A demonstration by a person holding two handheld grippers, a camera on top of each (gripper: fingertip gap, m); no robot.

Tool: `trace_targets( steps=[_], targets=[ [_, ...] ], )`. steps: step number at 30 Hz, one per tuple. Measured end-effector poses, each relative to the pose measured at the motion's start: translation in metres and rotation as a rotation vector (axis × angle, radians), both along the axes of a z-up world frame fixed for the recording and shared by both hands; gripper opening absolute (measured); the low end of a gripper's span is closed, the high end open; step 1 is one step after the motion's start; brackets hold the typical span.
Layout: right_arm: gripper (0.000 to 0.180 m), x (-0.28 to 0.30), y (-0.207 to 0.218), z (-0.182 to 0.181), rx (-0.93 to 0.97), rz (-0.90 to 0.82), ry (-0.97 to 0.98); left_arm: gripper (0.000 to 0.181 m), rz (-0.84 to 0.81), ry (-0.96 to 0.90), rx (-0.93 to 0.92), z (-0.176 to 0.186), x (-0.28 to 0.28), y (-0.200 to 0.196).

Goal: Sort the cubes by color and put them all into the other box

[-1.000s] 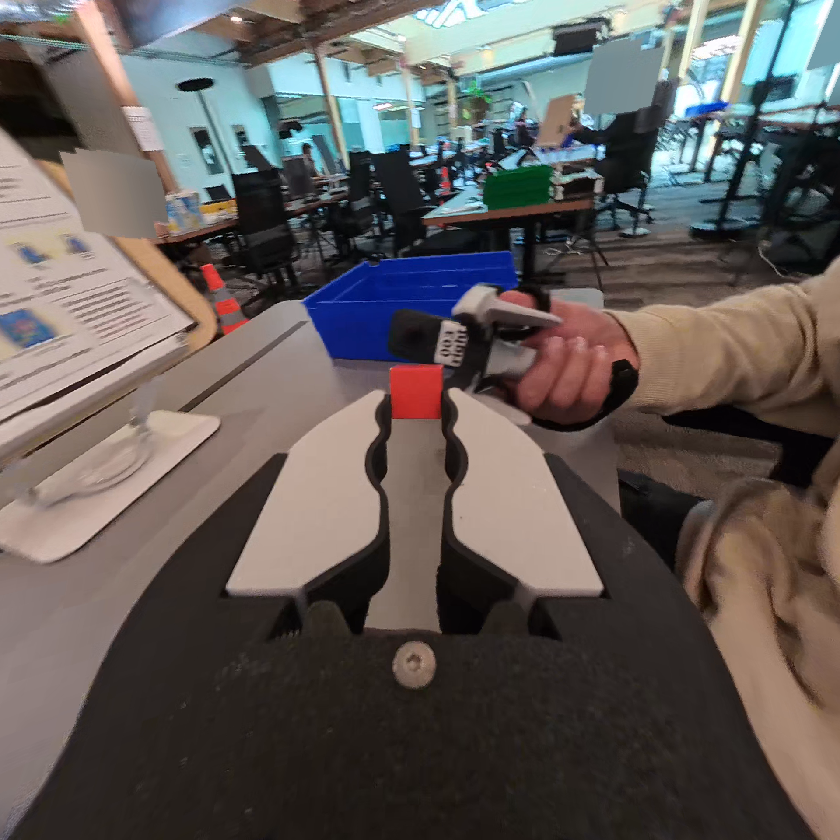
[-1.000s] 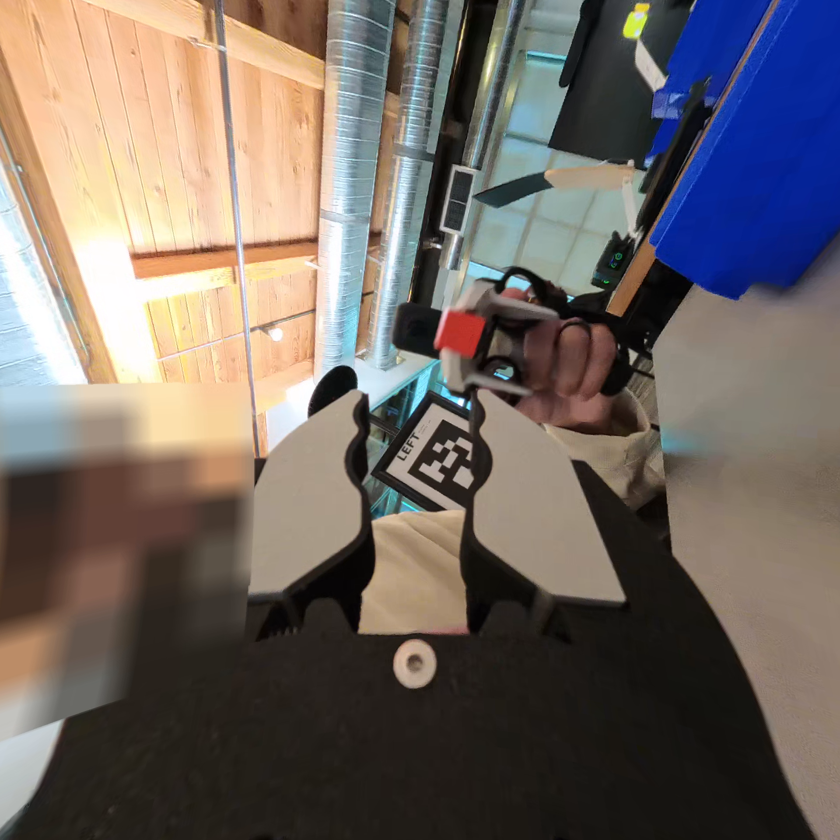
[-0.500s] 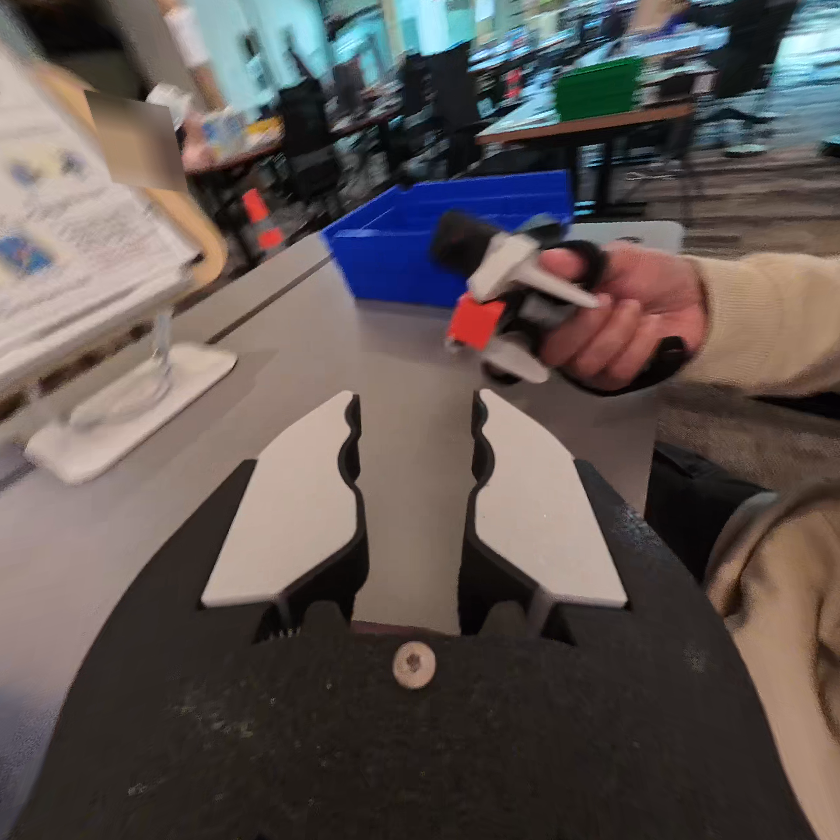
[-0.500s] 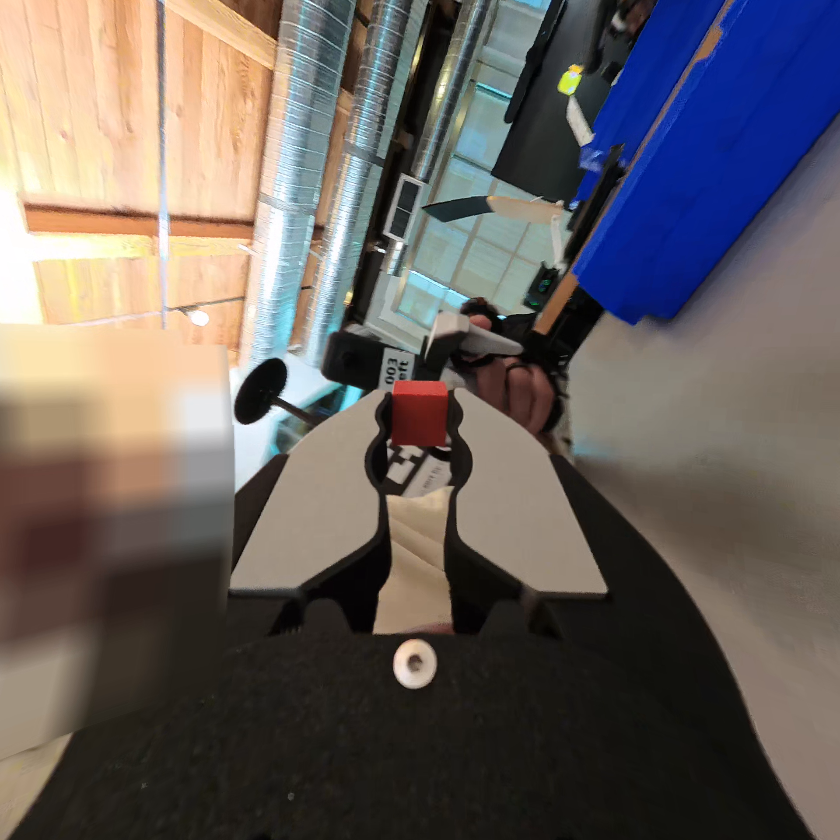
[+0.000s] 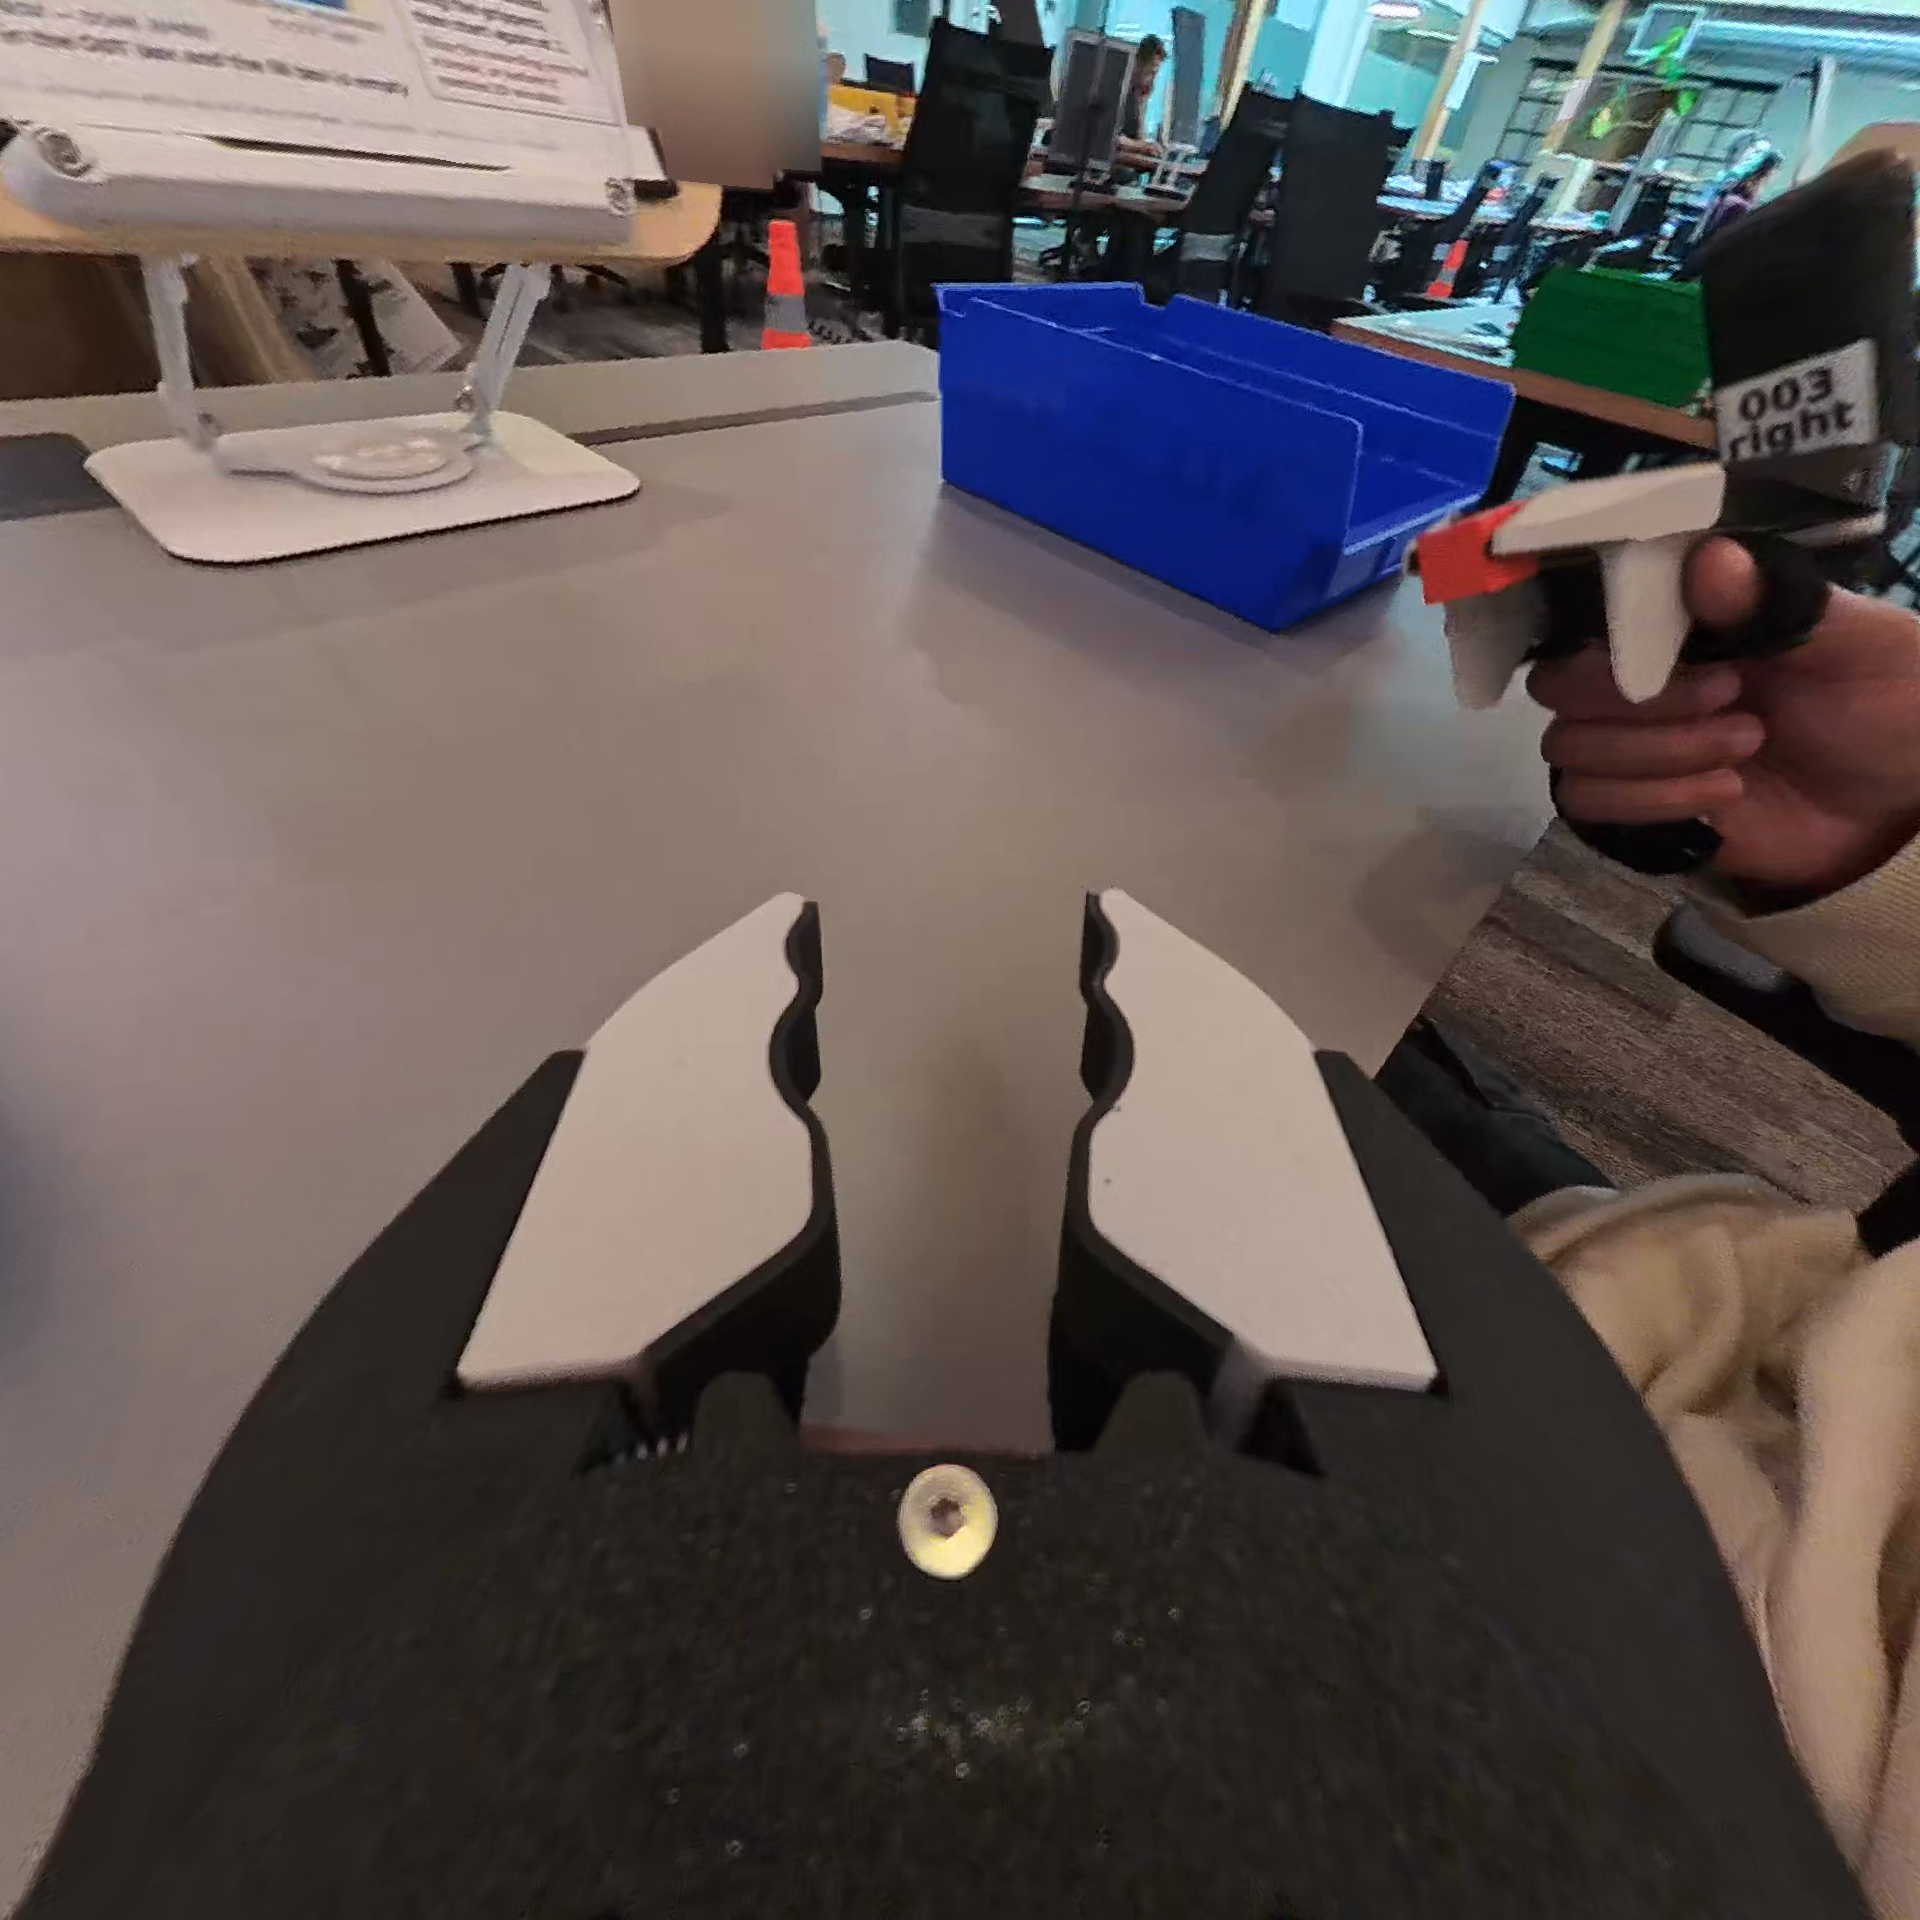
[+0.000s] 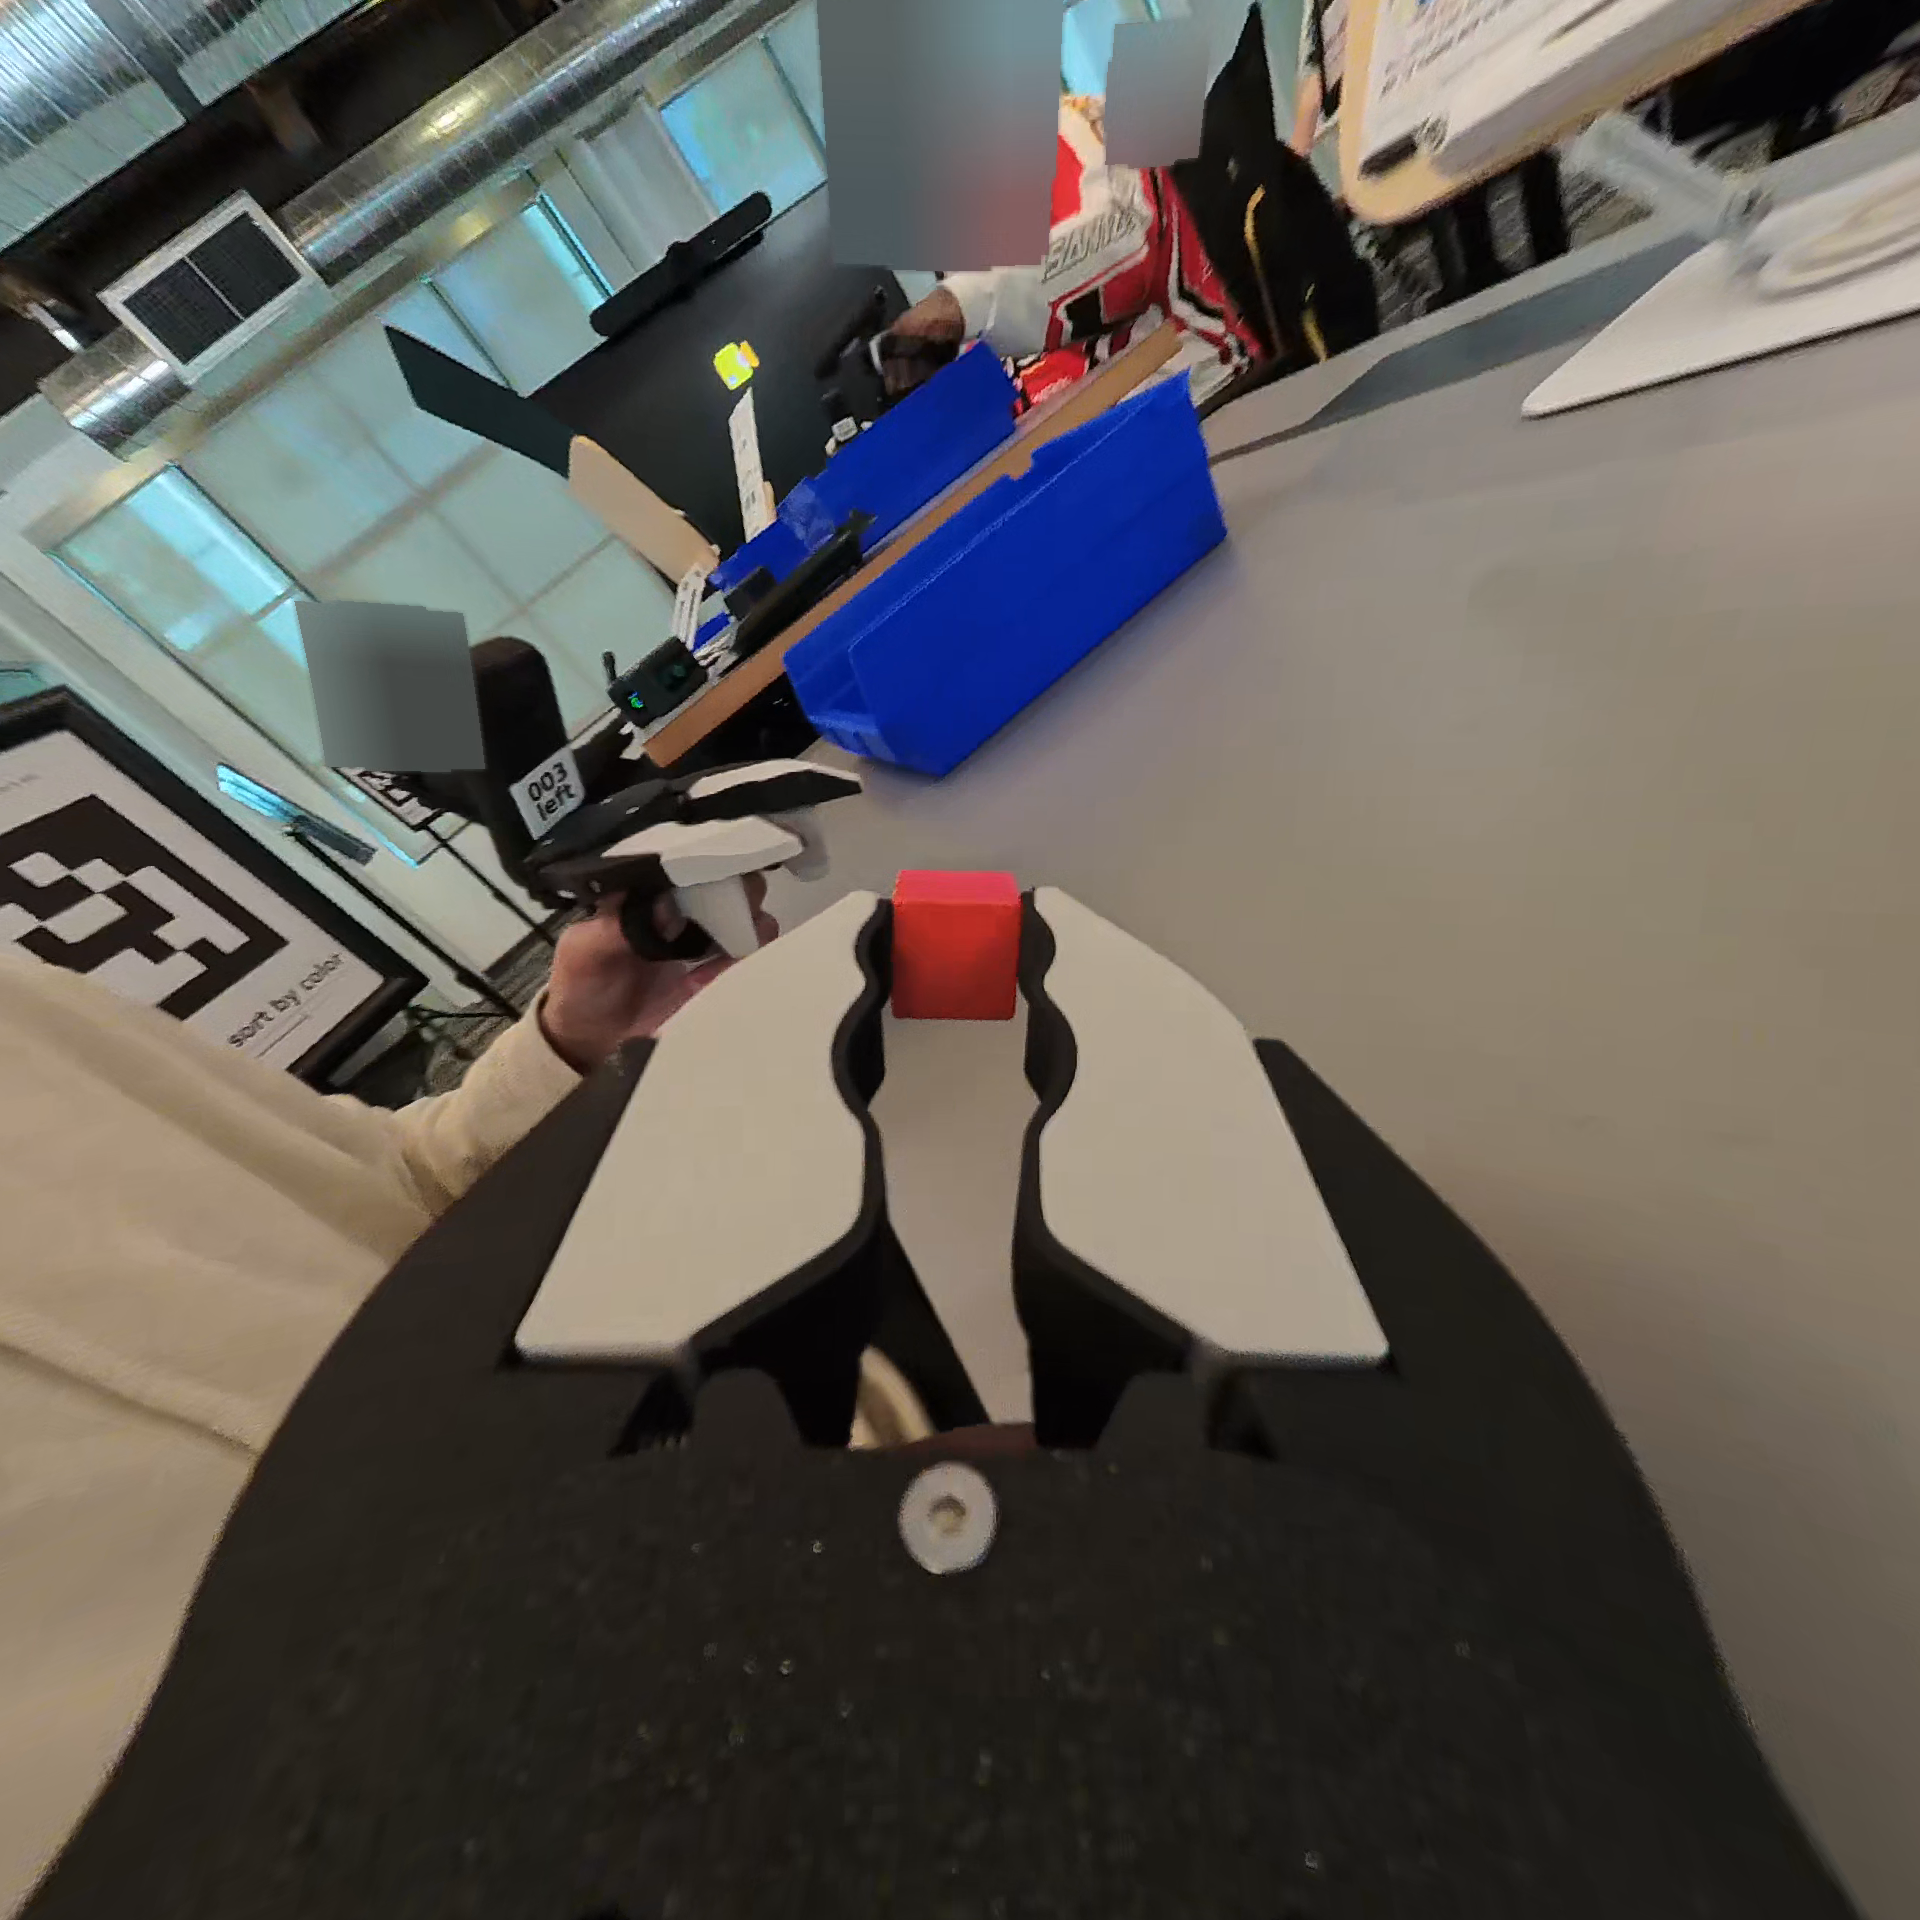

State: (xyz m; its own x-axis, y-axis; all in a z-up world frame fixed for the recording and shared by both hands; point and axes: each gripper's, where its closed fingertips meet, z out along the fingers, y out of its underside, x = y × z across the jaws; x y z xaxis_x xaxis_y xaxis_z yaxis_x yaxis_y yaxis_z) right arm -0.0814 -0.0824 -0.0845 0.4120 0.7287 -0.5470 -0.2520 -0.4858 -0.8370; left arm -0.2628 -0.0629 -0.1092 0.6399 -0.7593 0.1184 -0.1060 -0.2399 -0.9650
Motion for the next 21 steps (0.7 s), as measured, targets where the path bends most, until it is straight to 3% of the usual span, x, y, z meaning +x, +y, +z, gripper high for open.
trace_targets(
  steps=[3, 6, 8, 10, 11, 13, 14, 17, 20, 21],
  targets=[
    [0.023, 0.024, 0.010, 0.020, 0.100, -0.064, -0.064, 0.048, -0.024, 0.020, 0.017, -0.001, 0.006, -0.003],
    [0.023, 0.113, 0.063, 0.054, 0.125, -0.379, -0.255, 0.047, -0.034, 0.095, 0.056, -0.008, 0.008, -0.007],
    [0.022, 0.173, 0.107, 0.065, 0.066, -0.487, -0.390, 0.045, -0.013, 0.161, 0.119, -0.009, 0.006, -0.006],
    [0.023, 0.231, 0.161, 0.033, -0.066, -0.551, -0.704, 0.045, -0.025, 0.177, 0.151, -0.007, 0.010, -0.008],
    [0.023, 0.246, 0.180, 0.006, -0.201, -0.491, -0.793, 0.045, -0.021, 0.173, 0.149, -0.005, 0.011, -0.008],
    [0.023, 0.241, 0.207, -0.031, -0.413, -0.306, -0.729, 0.046, 0.004, 0.162, 0.130, -0.004, 0.010, -0.007],
    [0.023, 0.248, 0.220, -0.047, -0.468, -0.313, -0.773, 0.046, -0.007, 0.150, 0.115, -0.004, 0.011, -0.009],
    [0.023, 0.271, 0.232, -0.098, -0.601, -0.270, -1.075, 0.046, -0.012, 0.123, 0.098, -0.002, 0.008, -0.013],
    [0.027, 0.273, 0.239, -0.101, -0.603, -0.311, -1.145, 0.047, 0.013, 0.127, 0.108, -0.001, 0.000, -0.012],
    [0.043, 0.277, 0.239, -0.093, -0.591, -0.345, -1.170, 0.047, 0.021, 0.125, 0.105, -0.002, -0.003, -0.012]
  ],
)
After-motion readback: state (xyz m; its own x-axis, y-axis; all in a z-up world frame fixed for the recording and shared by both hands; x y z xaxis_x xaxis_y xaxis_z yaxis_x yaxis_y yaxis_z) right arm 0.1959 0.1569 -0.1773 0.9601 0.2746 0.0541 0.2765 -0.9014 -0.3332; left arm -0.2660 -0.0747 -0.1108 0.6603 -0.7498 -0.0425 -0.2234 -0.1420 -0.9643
